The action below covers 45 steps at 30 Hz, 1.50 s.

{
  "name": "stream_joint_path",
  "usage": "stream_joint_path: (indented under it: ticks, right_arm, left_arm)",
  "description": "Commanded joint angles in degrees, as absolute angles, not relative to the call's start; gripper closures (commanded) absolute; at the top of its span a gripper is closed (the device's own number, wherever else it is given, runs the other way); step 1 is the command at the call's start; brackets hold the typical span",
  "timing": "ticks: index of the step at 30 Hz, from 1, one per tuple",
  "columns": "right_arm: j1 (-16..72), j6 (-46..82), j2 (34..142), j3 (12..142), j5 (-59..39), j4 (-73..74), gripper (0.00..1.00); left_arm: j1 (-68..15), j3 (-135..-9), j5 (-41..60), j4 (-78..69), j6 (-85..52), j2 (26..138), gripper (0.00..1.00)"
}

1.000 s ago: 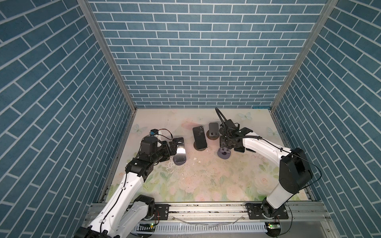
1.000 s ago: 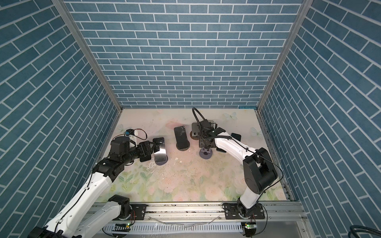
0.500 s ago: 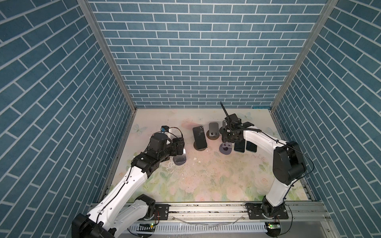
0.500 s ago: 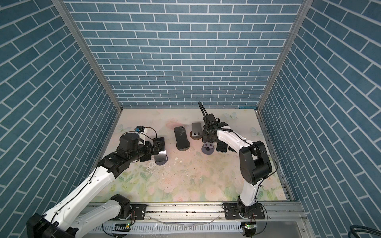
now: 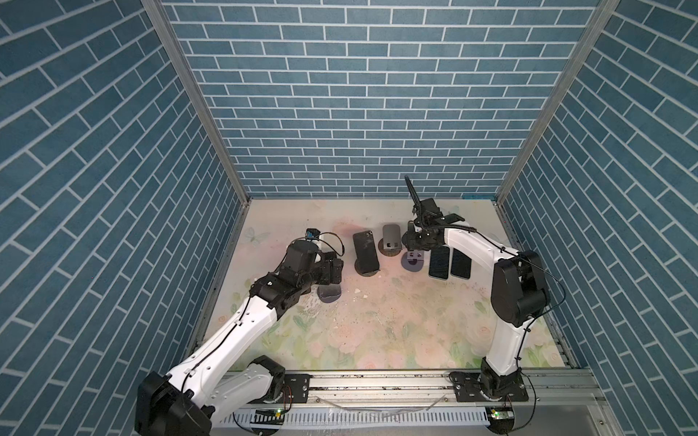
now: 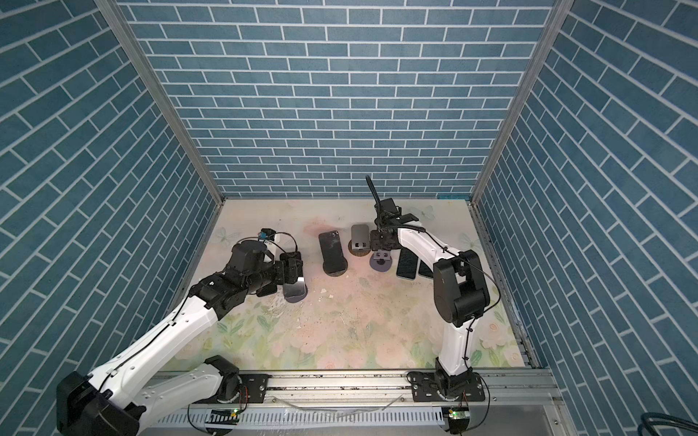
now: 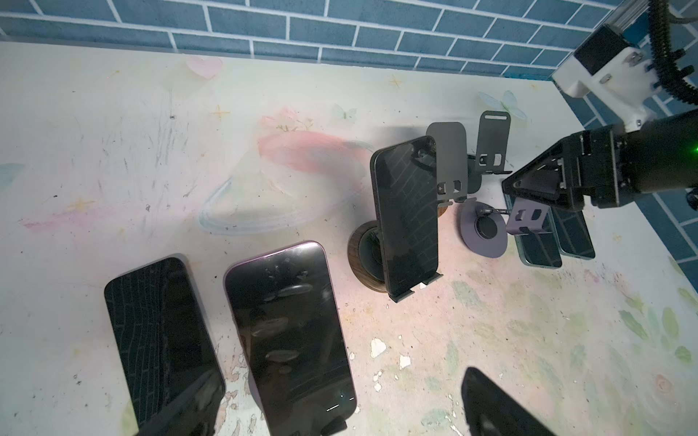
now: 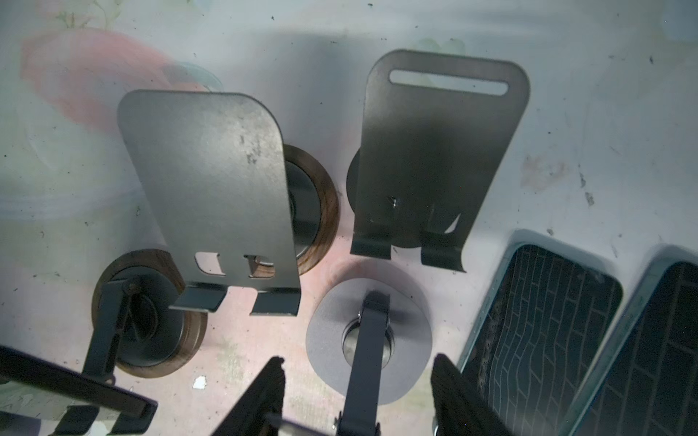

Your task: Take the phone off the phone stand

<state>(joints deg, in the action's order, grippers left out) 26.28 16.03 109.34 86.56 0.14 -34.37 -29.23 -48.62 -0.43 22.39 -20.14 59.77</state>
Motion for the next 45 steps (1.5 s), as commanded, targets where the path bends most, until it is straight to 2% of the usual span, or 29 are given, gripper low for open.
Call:
stream_joint_path:
  ticks: [1,7,14,19,29,35,45]
  right_arm:
    - [25.9,12.7,111.7,89.6,-1.3,-35.7,0.44]
    - [25.7,13.0,113.3,90.1,-1.1,-35.7,0.40]
    - [25.8,13.5,111.8,90.1,-0.3,-35.6,0.24]
    - [25.7,13.5,109.1,90.0,1.5,-35.8,0.16]
    - [25.9,14.4,101.6,89.0,7.2,-36.8,0.15]
    - [26.4,16.1,95.4,85.0,7.0,-34.8,0.15]
    - [29.2,17.8,91.3,82.0,5.6,-33.3,0.12]
  left_arm:
    - [-29.7,-50.3,-1.7,23.2,-19.0,60.0,0.00]
    - [-29.8,-50.7,-3.0,24.2,-18.2,59.9,0.00]
    - [-29.8,-50.9,-3.8,24.3,-18.0,59.9,0.00]
    - [-29.7,-51.0,-4.7,24.4,-17.8,60.1,0.00]
    - [-29.8,-52.5,-5.9,26.0,-17.6,62.0,0.00]
    - [-29.8,-54.0,-10.6,28.2,-19.0,63.5,0.00]
    - [-29.7,-53.3,-9.1,27.7,-19.2,63.8,0.00]
